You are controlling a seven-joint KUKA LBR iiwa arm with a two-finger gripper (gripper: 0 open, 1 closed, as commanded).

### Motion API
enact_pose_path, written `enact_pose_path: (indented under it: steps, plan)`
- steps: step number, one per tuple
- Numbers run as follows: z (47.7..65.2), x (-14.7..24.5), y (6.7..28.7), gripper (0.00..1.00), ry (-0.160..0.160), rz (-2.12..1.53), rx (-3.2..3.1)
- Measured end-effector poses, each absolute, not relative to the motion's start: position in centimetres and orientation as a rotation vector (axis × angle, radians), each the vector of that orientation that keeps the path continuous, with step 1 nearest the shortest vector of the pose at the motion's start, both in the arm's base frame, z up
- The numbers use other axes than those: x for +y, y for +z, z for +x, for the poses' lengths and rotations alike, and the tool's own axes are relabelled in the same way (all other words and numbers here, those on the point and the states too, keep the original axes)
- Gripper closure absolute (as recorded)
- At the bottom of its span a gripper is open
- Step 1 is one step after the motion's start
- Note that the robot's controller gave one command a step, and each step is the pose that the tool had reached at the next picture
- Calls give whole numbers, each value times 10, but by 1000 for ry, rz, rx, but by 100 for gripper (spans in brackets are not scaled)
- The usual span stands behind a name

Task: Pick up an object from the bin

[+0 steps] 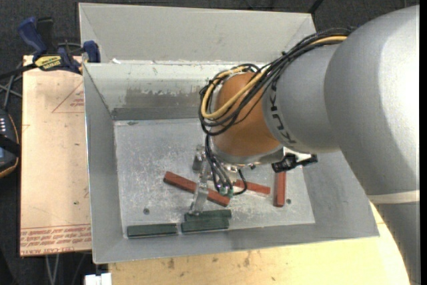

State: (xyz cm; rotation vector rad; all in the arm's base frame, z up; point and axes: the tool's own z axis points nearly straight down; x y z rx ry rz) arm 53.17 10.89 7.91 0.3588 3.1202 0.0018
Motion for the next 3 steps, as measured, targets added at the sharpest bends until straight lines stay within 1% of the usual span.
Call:
enact_pose_path:
  steps: [1,3]
  plan:
    - [537,94,73,100,7,211,3129]
    - [537,94,75,100,6,211,3131]
